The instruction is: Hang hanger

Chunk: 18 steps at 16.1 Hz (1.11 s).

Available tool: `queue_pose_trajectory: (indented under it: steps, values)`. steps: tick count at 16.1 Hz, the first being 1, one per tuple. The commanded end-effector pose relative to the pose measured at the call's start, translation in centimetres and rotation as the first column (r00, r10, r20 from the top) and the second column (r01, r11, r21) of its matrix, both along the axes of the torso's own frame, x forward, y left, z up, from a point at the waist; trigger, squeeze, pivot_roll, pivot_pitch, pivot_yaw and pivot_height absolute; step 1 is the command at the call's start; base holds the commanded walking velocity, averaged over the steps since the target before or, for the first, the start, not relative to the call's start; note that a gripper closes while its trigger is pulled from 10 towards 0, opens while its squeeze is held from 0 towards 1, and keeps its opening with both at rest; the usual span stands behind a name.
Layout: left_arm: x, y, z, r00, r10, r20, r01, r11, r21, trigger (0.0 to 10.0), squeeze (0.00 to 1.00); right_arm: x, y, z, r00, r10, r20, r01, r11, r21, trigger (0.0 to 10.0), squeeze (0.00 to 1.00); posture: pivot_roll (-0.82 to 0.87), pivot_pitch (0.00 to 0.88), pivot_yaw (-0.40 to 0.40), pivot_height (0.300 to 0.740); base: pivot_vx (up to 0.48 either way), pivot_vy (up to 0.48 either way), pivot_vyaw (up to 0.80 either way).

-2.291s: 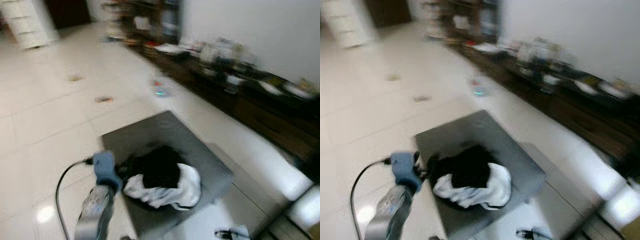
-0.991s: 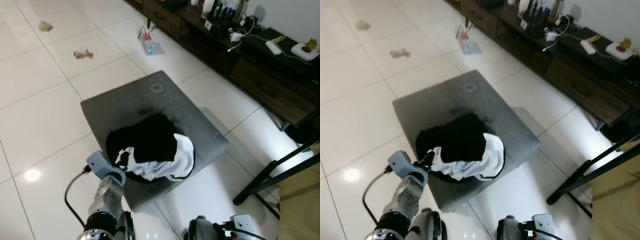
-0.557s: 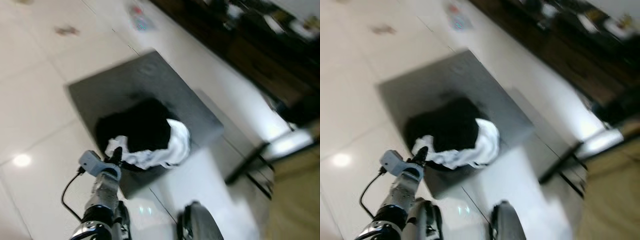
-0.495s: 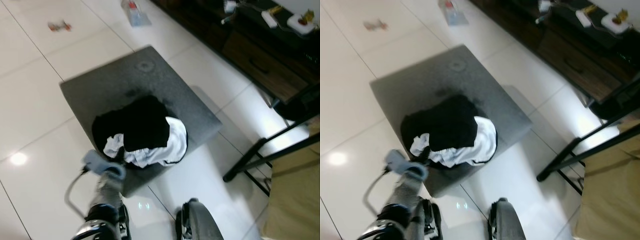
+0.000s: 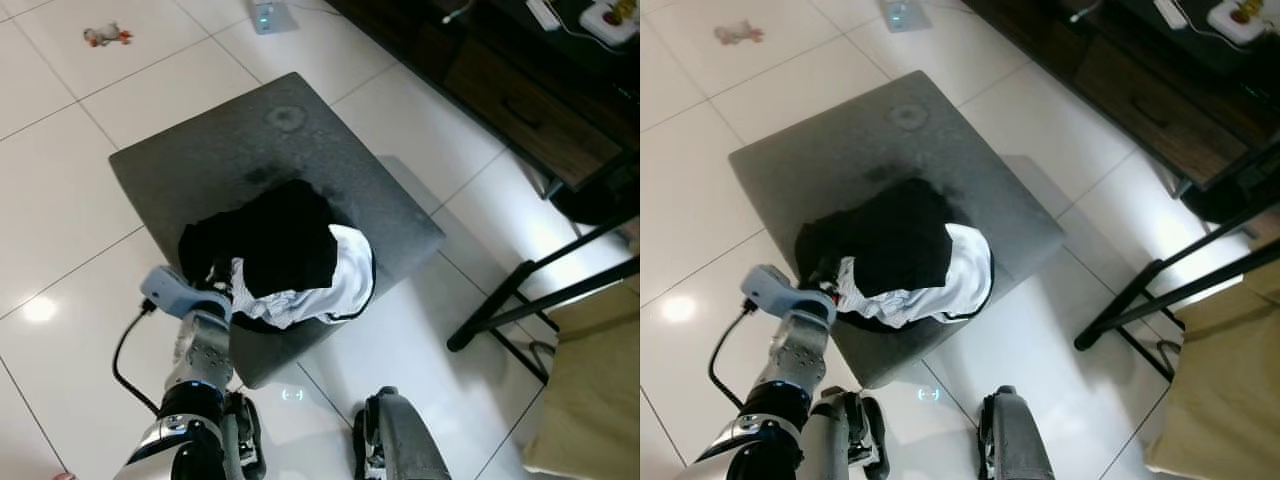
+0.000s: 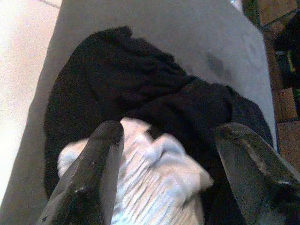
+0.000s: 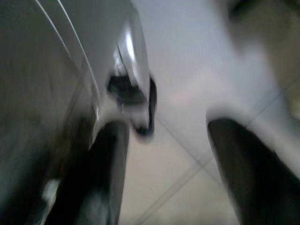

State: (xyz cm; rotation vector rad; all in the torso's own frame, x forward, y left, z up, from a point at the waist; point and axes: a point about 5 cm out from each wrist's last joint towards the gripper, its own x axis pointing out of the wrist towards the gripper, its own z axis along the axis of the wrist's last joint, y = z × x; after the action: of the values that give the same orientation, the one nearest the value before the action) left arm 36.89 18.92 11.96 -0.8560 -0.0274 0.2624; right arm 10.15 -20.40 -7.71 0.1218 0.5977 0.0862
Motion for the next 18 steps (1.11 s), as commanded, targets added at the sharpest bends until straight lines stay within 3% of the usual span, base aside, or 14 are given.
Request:
queue_pose_trajectory:
  steps: [1,6,8,9,10,11,12,13,14,16,17,18]
  values:
    - [-0.6,-0.2,-1.2,0.999,-0.001,-0.04,0.001,1.0,0.02,10.0,0.0,-1.1,0.0,0.0,1.0,-0.005,0.018,0.005,1.0,0.025,10.0,0.0,-0.2,0.518,-0.119,0.626,0.0,0.0,0.0]
    - [-0.9,-0.1,-1.5,0.999,0.007,-0.047,-0.005,0.999,0.035,10.0,0.0,-0.2,0.9,0.7,0.99,0.058,0.13,-0.071,0.993,0.092,10.0,0.0,-0.19,0.508,-0.109,0.626,0.0,0.0,0.0]
    - [-1.0,-0.3,-1.6,0.999,-0.001,-0.05,0.003,0.999,0.035,10.0,0.0,-0.1,0.6,1.1,0.985,0.072,0.159,-0.075,0.997,0.011,10.0,0.0,-0.19,0.509,-0.104,0.626,0.0,0.0,0.0]
    - [-1.1,-0.5,-1.5,0.999,-0.008,-0.05,0.01,0.999,0.037,10.0,0.0,-0.1,0.2,1.3,0.983,0.095,0.16,-0.082,0.993,-0.086,10.0,0.0,-0.18,0.511,-0.099,0.626,0.0,0.0,0.0]
    - [-1.1,-0.8,-1.5,0.999,-0.021,-0.047,0.023,0.999,0.04,10.0,0.0,-0.2,-0.9,1.6,0.981,0.114,0.157,-0.062,0.951,-0.302,10.0,0.0,-0.18,0.509,-0.099,0.626,0.0,0.0,0.0]
    - [-1.2,-1.0,-1.5,0.999,-0.024,-0.046,0.026,0.999,0.041,10.0,0.0,0.0,-1.3,2.0,0.975,0.151,0.161,-0.068,0.899,-0.434,10.0,0.0,-0.18,0.506,-0.099,0.626,0.0,0.0,0.0]
    - [-1.3,-1.3,-1.6,0.998,-0.03,-0.046,0.032,0.998,0.045,10.0,0.0,0.0,-1.8,2.1,0.976,0.16,0.149,-0.047,0.82,-0.571,10.0,0.0,-0.18,0.502,-0.098,0.626,0.0,0.0,0.0]
    - [-1.4,-1.4,-1.6,0.998,-0.032,-0.046,0.035,0.998,0.047,10.0,0.0,-0.3,-2.2,2.2,0.982,0.097,0.164,0.026,0.783,-0.621,10.0,0.0,-0.17,0.501,-0.097,0.626,0.0,0.0,0.0]
    - [-1.5,-1.5,-1.5,0.998,-0.035,-0.045,0.037,0.998,0.05,10.0,0.0,-0.4,-2.3,2.2,0.982,0.04,0.185,0.082,0.791,-0.606,10.0,0.0,-0.17,0.499,-0.095,0.626,0.0,0.0,0.0]
    - [-1.6,-1.5,-1.5,0.998,-0.039,-0.043,0.041,0.998,0.053,10.0,0.0,-0.3,-2.1,2.6,0.97,0.047,0.24,0.12,0.763,-0.636,10.0,0.0,-0.17,0.495,-0.093,0.626,0.0,0.0,0.0]
    - [-1.8,-1.4,-1.6,0.998,-0.04,-0.044,0.042,0.998,0.054,10.0,0.0,-0.2,-1.6,2.4,0.967,0.014,0.253,0.127,0.837,-0.532,10.0,0.0,-0.17,0.496,-0.092,0.626,0.0,0.0,0.0]
    - [-1.9,-1.4,-1.6,0.998,-0.039,-0.042,0.041,0.998,0.057,10.0,0.0,-0.1,-1.3,2.5,0.961,0.026,0.275,0.127,0.842,-0.524,10.0,0.0,-0.17,0.492,-0.093,0.626,0.0,0.0,0.0]
